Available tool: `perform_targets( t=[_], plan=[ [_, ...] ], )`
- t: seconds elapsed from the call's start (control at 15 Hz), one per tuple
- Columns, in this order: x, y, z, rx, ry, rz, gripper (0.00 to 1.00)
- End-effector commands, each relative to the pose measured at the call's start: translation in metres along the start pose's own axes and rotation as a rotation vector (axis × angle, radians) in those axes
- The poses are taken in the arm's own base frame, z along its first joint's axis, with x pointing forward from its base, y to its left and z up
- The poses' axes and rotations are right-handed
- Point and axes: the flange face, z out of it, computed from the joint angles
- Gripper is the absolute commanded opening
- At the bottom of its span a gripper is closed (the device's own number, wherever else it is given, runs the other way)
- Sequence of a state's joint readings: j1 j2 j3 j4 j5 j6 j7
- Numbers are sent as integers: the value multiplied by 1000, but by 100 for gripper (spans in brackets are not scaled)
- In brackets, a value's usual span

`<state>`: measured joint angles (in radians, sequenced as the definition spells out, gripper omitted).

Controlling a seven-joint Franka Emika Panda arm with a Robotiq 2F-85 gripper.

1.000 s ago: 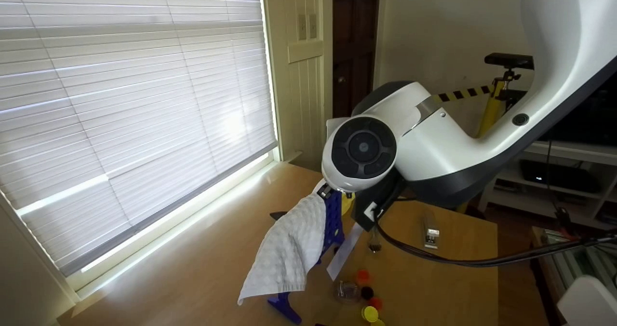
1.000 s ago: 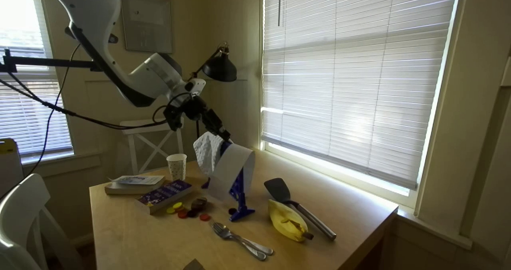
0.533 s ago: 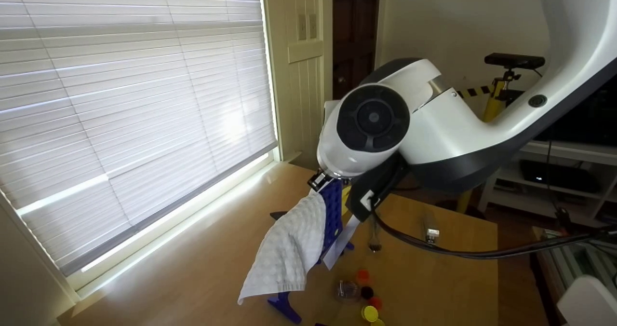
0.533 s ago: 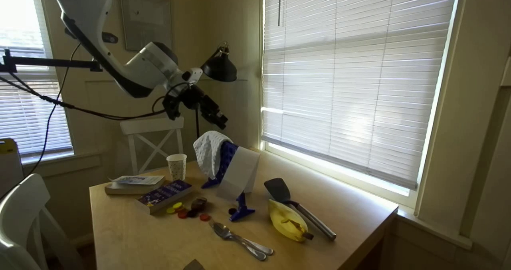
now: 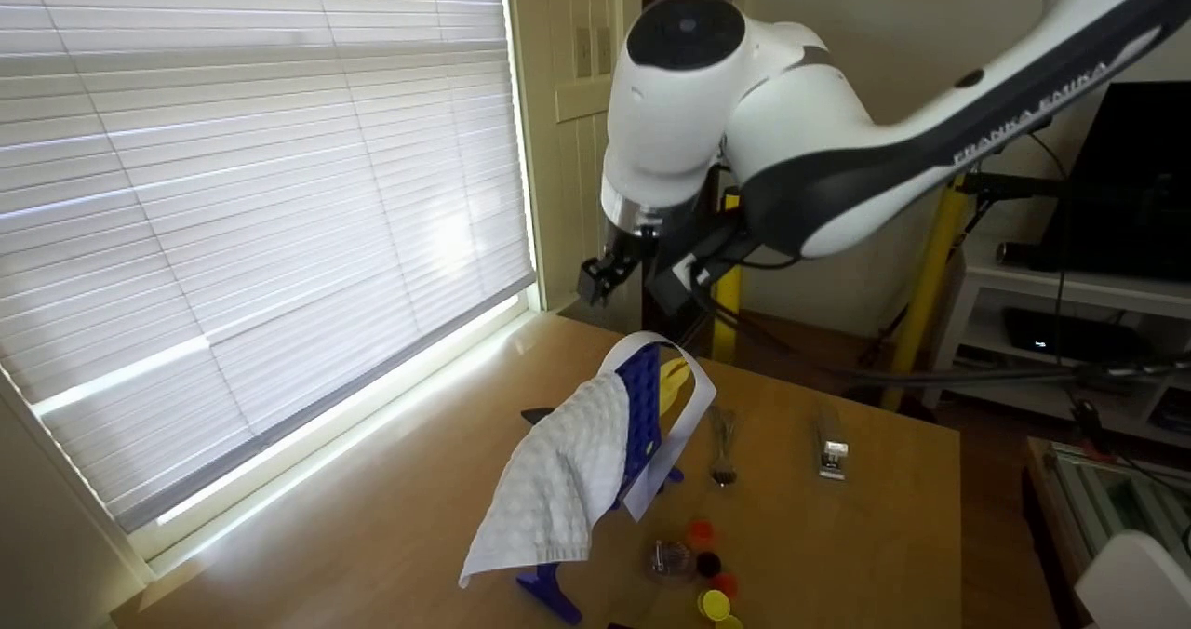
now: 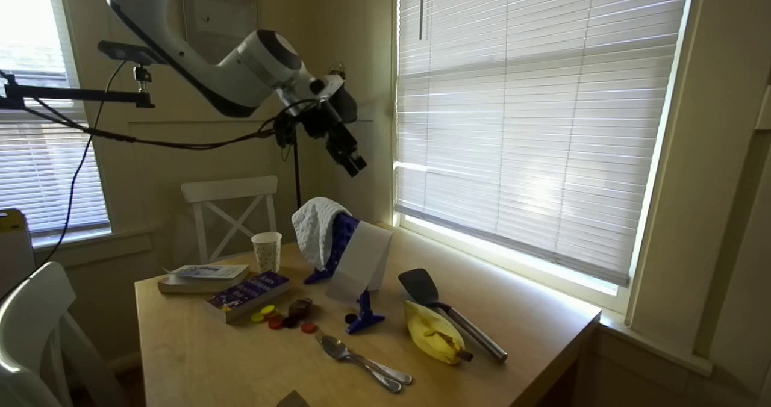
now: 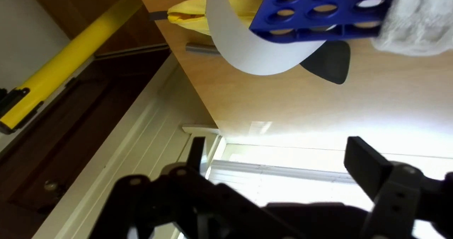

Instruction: Put the white object on the blue object

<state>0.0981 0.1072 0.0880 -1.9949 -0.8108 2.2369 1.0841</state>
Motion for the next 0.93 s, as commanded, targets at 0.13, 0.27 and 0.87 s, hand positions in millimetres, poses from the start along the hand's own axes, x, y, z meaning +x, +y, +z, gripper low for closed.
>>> perform_targets(
  t=[0.13, 0.27, 0.87],
  plan=[
    [67, 75, 53, 95, -165, 178, 74],
    [76, 93, 79, 120, -233, 251, 59],
    [75, 119, 188, 288, -563, 640, 1]
  ],
)
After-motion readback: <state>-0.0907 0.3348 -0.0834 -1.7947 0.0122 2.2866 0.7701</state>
